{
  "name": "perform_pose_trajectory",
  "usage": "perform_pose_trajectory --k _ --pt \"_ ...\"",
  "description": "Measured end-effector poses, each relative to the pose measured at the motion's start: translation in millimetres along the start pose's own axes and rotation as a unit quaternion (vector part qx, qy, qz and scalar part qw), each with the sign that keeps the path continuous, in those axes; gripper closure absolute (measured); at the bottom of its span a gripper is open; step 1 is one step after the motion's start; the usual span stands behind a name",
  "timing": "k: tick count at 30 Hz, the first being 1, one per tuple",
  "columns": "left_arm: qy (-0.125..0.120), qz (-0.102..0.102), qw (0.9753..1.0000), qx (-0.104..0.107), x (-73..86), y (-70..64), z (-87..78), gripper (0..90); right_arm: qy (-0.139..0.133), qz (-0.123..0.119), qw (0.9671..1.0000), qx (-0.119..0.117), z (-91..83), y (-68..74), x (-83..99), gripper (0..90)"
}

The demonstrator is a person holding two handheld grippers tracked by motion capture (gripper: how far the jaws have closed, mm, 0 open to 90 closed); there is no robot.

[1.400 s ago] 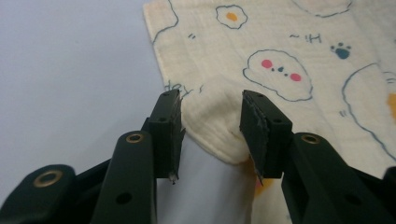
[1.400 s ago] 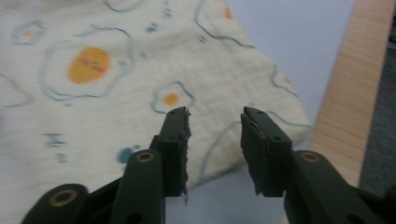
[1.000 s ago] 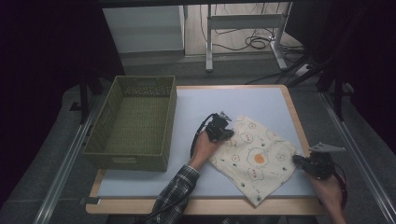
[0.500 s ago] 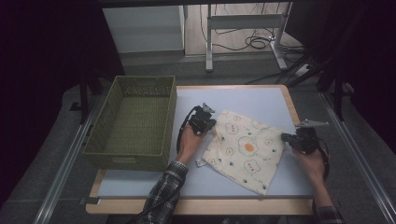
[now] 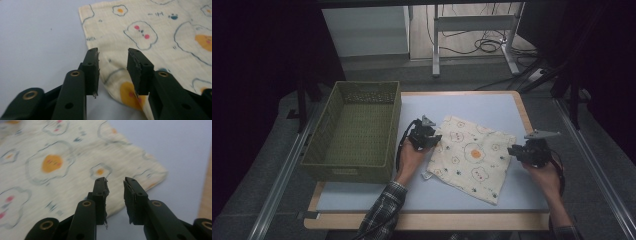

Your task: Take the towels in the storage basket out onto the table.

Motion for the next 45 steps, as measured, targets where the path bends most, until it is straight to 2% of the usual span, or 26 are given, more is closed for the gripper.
perform_pose_trajectory --k 2,3,4,5,8,14,17,18,19,20,21,25,29,38,41,45 --pt "-0.003 -0.003 1.0 0.006 5.7 -3.4 -4.1 56.8 0.006 0.0 0.9998 -0.018 -3.9 11.2 9.6 70.5" --pt "-0.005 -0.004 0.9998 0.017 11.3 -7.3 -9.7 54.5 0.009 -0.001 0.9996 -0.026 -5.8 17.8 15.0 70.0" --pt "-0.005 -0.004 0.9998 0.017 11.3 -7.3 -9.7 52.1 0.009 -0.001 0.9996 -0.026 -5.8 17.8 15.0 70.0" --pt "-0.006 -0.006 0.9997 0.022 14.3 -9.6 -12.7 52.1 0.016 -0.005 0.9989 -0.043 -9.4 32.5 25.7 68.7" --pt "-0.005 -0.005 0.9996 0.027 22.1 -15.8 -20.6 49.6 0.025 -0.021 0.9975 -0.063 -15.1 54.3 38.1 65.8" --pt "-0.004 -0.008 0.9994 0.032 33.9 -23.5 -33.5 45.9 0.024 -0.036 0.9938 -0.102 -25.9 91.7 45.7 59.5" --pt "-0.001 -0.005 0.9995 0.031 39.6 -25.1 -37.7 45.9 0.032 -0.065 0.9904 -0.118 -25.2 110.3 48.7 58.7" --pt "-0.001 -0.006 0.9995 0.031 40.9 -25.4 -38.7 45.9 0.04 -0.077 0.9895 -0.116 -22.6 115.1 51.0 60.1" --pt "-0.001 -0.006 0.9995 0.032 42.1 -26.1 -39.6 45.9 0.033 -0.094 0.9903 -0.097 -21.5 118.3 52.4 68.9" --pt "-0.001 -0.007 0.9994 0.034 42.6 -26.5 -40.3 45.9 0.028 -0.112 0.9898 -0.084 -22.1 120.1 53.4 82.1" --pt "-0.003 -0.009 0.9993 0.036 42.9 -27.3 -41.4 45.9 0.029 -0.108 0.9891 -0.095 -22.5 120.8 53.6 88.4" --pt "-0.009 -0.01 0.9991 0.04 42.1 -30.5 -45.8 45.9 0.038 -0.097 0.9889 -0.105 -25.1 115.9 54.9 90.0" --pt "-0.014 -0.012 0.999 0.041 39.9 -31.6 -49.7 46.0 0.058 -0.102 0.9909 -0.066 -33.4 101.0 58.1 90.0" --pt "-0.004 -0.006 0.9986 0.052 45.3 -37.6 -47.3 46.0 0.058 -0.049 0.9971 -0.002 -60.1 50.7 72.5 89.9" --pt "-0.002 -0.009 0.9978 0.066 47.3 -42.6 -47.1 46.0 0.052 -0.032 0.9981 -0.01 -64.4 45.2 75.2 89.7" --pt "-0.002 -0.007 0.9964 0.085 51.4 -51.3 -50.2 46.0 0.049 -0.038 0.9979 -0.019 -63.9 50.1 74.3 89.2"
Point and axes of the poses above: each handheld gripper's, and its own axes: z roughly forward along the jaws, x roughly out of its underside, y roughly to its left, the point moved 5 cm from there along z, roughly forward along the jaws, and after that the axes turned 4 degrees about -z, right-handed, at the moved point
